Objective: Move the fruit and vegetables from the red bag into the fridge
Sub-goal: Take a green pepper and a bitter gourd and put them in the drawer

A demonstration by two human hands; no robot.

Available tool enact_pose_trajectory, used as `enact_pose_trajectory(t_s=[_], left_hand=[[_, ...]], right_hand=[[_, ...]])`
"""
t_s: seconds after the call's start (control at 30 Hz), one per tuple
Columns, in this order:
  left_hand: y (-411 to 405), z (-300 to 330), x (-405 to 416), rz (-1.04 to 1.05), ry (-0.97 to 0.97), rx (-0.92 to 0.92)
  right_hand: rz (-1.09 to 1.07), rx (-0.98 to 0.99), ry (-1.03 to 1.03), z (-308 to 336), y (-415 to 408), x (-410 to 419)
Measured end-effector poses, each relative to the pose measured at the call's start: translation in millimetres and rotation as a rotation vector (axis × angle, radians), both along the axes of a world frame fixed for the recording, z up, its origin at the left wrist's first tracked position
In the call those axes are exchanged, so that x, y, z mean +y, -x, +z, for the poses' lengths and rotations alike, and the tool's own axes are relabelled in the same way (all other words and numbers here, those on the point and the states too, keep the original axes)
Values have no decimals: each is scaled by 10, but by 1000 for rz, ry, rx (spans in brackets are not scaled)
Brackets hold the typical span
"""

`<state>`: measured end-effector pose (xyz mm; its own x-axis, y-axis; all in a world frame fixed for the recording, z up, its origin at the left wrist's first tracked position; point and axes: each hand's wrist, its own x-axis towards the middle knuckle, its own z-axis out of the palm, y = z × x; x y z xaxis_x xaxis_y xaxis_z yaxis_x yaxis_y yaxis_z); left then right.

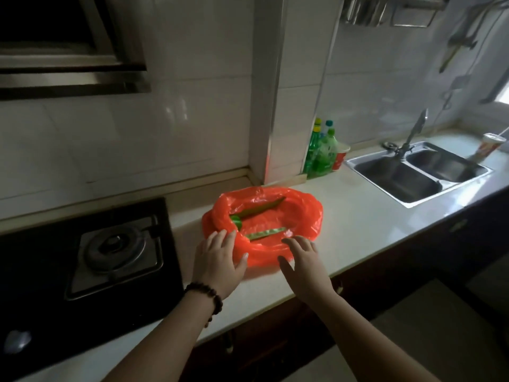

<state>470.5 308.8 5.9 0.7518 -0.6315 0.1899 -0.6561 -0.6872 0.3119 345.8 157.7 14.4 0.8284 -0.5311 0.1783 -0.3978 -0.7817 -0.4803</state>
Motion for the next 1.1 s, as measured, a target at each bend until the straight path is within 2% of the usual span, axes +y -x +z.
enact_pose_trajectory(t_s=[0.3, 0.53, 0.77, 0.9, 1.0, 1.1], left_hand=[[-344, -184, -711, 56, -72, 21], [-525, -563, -1198, 172, -154, 60], [-859, -672, -1672, 379, -157, 89], [-1089, -656, -1673, 561, -254, 166], [-1193, -632, -1594, 604, -298, 118], [-1334, -660, -1488, 643, -318, 212]], right_hand=[[103, 29, -75, -200, -672, -906], [433, 134, -123, -532, -1582, -1417], [836, 347, -109, -884, -2200, -1733], [886, 278, -22, -926, -2537, -1900], [870, 241, 24, -897, -2789, -2009], [911, 278, 35, -891, -3040, -2079]])
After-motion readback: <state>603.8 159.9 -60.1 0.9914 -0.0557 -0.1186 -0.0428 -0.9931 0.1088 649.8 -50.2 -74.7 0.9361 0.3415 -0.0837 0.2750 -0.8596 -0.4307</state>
